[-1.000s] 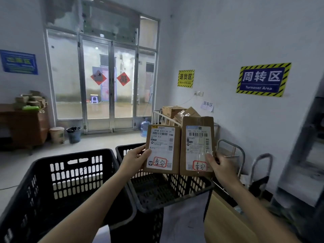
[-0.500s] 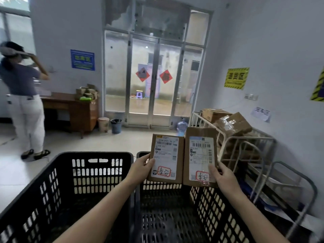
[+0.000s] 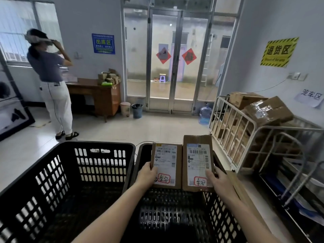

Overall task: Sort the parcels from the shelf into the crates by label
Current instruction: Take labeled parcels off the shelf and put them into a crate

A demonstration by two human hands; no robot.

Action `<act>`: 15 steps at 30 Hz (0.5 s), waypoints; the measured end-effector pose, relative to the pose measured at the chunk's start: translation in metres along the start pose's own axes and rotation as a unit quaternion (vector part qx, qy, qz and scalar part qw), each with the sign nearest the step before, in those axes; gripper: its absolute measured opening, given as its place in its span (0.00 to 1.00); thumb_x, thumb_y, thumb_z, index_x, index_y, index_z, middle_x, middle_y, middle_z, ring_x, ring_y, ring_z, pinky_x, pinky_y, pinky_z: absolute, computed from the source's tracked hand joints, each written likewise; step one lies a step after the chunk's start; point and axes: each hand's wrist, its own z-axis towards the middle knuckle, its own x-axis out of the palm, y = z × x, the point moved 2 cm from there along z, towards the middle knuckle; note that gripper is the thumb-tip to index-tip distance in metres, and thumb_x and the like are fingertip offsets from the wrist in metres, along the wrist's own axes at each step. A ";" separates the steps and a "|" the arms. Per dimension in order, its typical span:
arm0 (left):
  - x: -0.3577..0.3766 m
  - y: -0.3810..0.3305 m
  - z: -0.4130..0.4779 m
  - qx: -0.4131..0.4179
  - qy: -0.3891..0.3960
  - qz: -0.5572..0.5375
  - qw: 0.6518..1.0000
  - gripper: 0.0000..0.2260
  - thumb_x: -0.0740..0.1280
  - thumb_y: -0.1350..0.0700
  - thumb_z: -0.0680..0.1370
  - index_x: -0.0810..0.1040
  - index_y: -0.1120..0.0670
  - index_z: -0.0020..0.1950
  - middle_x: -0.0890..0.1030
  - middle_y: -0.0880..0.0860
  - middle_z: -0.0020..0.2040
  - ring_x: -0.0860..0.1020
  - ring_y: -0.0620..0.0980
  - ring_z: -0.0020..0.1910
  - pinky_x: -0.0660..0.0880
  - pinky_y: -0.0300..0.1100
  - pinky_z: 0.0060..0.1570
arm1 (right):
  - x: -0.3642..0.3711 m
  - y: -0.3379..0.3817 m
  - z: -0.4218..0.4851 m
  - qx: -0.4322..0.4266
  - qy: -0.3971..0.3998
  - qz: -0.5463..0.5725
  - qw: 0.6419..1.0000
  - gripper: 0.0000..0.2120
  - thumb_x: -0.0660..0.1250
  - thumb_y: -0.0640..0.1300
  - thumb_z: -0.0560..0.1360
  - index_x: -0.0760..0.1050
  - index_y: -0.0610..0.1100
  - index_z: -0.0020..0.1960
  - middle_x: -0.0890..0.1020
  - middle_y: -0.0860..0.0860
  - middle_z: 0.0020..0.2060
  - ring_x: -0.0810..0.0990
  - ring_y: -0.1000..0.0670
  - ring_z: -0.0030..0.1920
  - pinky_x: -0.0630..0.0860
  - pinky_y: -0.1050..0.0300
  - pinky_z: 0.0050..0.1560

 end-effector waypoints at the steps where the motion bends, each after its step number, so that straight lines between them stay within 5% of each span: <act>1: 0.004 0.004 0.004 -0.013 -0.003 0.003 1.000 0.15 0.58 0.56 0.79 0.71 0.57 0.65 0.79 0.55 0.58 0.78 0.54 0.55 0.76 0.50 0.58 | 0.003 -0.008 0.007 0.014 0.000 0.009 1.000 0.20 0.59 0.47 0.79 0.67 0.42 0.68 0.80 0.48 0.51 0.78 0.59 0.42 0.74 0.69 0.37; 5: 0.018 0.020 0.016 -0.061 -0.010 0.009 0.998 0.14 0.56 0.56 0.80 0.69 0.58 0.64 0.78 0.57 0.59 0.77 0.54 0.57 0.75 0.48 0.58 | 0.015 -0.033 0.028 0.049 0.028 0.015 0.998 0.20 0.59 0.47 0.79 0.67 0.43 0.69 0.80 0.52 0.46 0.81 0.54 0.45 0.78 0.58 0.44; 8: 0.027 0.033 0.024 -0.088 -0.021 0.001 0.996 0.13 0.55 0.55 0.81 0.69 0.57 0.64 0.78 0.57 0.58 0.78 0.54 0.56 0.75 0.47 0.56 | 0.024 -0.047 0.036 0.076 0.047 0.027 0.996 0.18 0.59 0.45 0.79 0.67 0.42 0.67 0.79 0.51 0.47 0.80 0.55 0.43 0.74 0.64 0.36; 15: 0.049 0.060 0.036 -0.127 -0.052 -0.004 0.991 0.15 0.55 0.56 0.81 0.67 0.58 0.67 0.76 0.58 0.61 0.77 0.56 0.59 0.75 0.48 0.57 | 0.045 -0.089 0.042 0.126 0.042 0.038 0.990 0.18 0.58 0.41 0.79 0.66 0.42 0.69 0.75 0.49 0.51 0.75 0.53 0.45 0.72 0.62 0.38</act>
